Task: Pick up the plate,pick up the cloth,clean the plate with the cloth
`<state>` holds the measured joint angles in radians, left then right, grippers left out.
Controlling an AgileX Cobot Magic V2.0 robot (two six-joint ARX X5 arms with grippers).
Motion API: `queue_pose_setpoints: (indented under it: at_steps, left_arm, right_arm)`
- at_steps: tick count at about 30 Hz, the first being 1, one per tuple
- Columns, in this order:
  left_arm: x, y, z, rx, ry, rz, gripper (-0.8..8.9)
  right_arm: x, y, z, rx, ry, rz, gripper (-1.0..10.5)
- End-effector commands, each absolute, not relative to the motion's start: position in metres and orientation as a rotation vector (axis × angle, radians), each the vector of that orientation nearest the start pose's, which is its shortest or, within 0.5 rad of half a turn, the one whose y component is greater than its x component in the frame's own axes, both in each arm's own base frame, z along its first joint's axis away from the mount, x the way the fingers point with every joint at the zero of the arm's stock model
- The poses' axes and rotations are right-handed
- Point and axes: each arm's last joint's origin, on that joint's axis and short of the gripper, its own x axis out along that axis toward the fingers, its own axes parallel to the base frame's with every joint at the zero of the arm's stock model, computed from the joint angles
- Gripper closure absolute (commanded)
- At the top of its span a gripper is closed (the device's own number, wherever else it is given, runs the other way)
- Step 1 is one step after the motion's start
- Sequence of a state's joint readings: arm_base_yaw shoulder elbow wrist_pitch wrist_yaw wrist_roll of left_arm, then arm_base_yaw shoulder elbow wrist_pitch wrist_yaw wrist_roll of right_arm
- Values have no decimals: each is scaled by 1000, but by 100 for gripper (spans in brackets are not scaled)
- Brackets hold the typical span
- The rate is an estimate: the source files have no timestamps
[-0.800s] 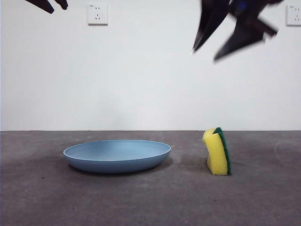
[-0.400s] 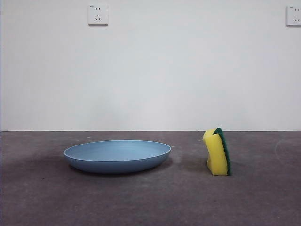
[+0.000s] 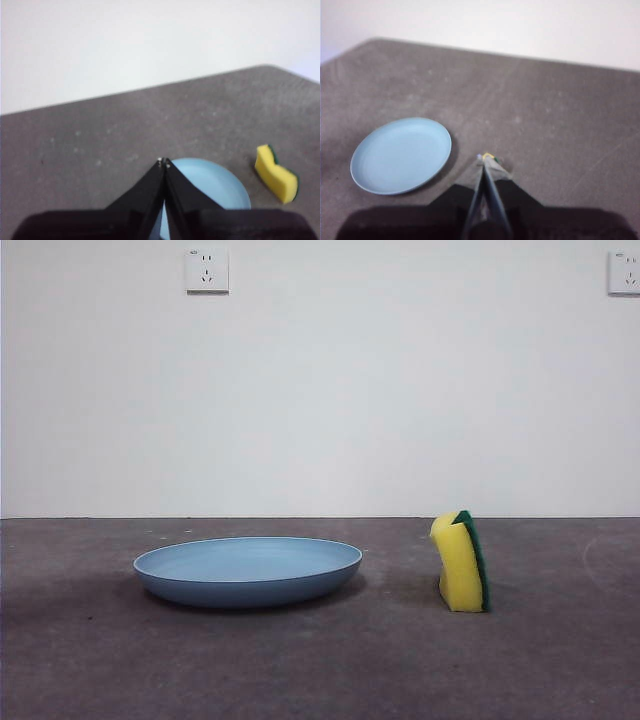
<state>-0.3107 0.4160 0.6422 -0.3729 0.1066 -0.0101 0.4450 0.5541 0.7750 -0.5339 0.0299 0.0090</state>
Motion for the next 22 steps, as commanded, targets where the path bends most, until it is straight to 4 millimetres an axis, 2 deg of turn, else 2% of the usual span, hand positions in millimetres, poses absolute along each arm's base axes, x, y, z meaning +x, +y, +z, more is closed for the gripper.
queue_pose_setpoints:
  at_steps: [1, 4, 15, 22]
  left_arm:
    - [91, -33, 313, -37, 126, -419, 816]
    - [91, -33, 309, -40, 164, -415, 816]
    - [87, -31, 293, -21, 341, -407, 815]
    - [85, -31, 288, -15, 385, -403, 816]
  right_arm:
    - [105, 49, 324, -15, 310, 397, 946]
    - [105, 50, 324, 44, 324, 397, 946]
    - [105, 49, 324, 42, 326, 392, 946]
    - [105, 49, 324, 42, 326, 391, 946]
